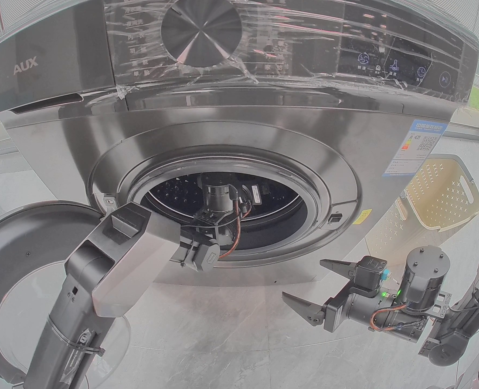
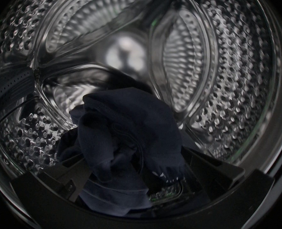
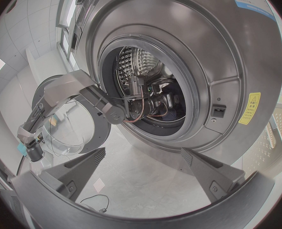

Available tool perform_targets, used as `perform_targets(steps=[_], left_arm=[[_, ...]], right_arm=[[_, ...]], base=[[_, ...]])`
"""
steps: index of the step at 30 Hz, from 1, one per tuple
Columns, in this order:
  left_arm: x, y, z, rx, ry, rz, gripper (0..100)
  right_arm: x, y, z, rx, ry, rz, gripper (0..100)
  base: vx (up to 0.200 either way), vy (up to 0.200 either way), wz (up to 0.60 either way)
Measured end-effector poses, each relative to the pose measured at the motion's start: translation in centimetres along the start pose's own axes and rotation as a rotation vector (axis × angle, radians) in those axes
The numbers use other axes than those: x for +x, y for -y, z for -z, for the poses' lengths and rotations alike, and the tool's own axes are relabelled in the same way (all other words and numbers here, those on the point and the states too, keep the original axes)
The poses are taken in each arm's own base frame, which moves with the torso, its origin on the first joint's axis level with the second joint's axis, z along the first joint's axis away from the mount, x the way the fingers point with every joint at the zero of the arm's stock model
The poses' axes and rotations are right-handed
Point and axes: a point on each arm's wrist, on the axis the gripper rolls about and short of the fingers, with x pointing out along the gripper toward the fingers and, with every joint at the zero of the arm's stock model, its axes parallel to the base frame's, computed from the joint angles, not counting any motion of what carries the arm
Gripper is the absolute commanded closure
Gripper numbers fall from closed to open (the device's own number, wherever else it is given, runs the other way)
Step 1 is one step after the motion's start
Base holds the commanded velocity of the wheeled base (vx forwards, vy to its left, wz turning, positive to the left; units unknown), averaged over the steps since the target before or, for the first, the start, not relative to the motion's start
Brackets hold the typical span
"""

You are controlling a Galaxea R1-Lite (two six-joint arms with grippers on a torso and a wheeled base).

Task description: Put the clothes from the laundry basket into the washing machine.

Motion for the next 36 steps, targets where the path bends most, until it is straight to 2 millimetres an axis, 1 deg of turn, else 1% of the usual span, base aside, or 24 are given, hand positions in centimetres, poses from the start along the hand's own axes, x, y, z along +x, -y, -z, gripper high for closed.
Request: perform_targets(steps=[3, 7, 10, 12, 16, 20, 24, 30, 34, 36], left_arm=[[-1.0, 0.1, -0.3, 0.058, -0.034, 0.002, 0], [-2.5, 0.6, -2.1, 0.096, -0.042, 0.008, 0], [-3.5, 0.2, -3.1, 0.107, -0.05, -0.001, 0], [-4.4, 0.0, -3.2, 0.115, -0.067, -0.003, 0], [-6.7, -0.3, -2.8, 0.136, -0.108, 0.002, 0], [-9.5, -0.1, -1.6, 0.159, -0.149, 0.031, 0], [-12.1, 0.0, -0.9, 0.169, -0.165, 0.068, 0], [-17.2, 0.5, 0.3, 0.182, -0.217, 0.158, 0], [-20.7, 0.9, -0.1, 0.168, -0.201, 0.224, 0], [-22.2, 1.0, -0.5, 0.162, -0.197, 0.249, 0]], right_arm=[[-0.1, 0.1, 0.0, 0.0, -0.001, 0.002, 0], [-0.3, 0.2, -0.1, 0.001, 0.003, 0.005, 0], [-0.4, 0.2, -0.2, 0.001, 0.007, 0.007, 0], [-0.5, 0.2, -0.2, 0.002, 0.008, 0.008, 0], [-0.6, 0.3, -0.3, 0.002, 0.009, 0.011, 0], [-0.8, 0.3, -0.2, 0.003, 0.005, 0.012, 0], [-1.1, 0.3, 0.0, 0.006, -0.004, 0.014, 0], [-2.0, 0.3, 0.1, 0.017, -0.011, 0.017, 0], [-3.1, 0.2, 0.0, 0.027, -0.005, 0.028, 0], [-3.7, 0.3, -0.2, 0.033, 0.003, 0.037, 0]], base=[[0.0, 0.0, 0.0], [0.0, 0.0, 0.0], [0.0, 0.0, 0.0], [0.0, 0.0, 0.0], [0.0, 0.0, 0.0], [0.0, 0.0, 0.0], [0.0, 0.0, 0.0], [0.0, 0.0, 0.0], [0.0, 0.0, 0.0], [0.0, 0.0, 0.0]])
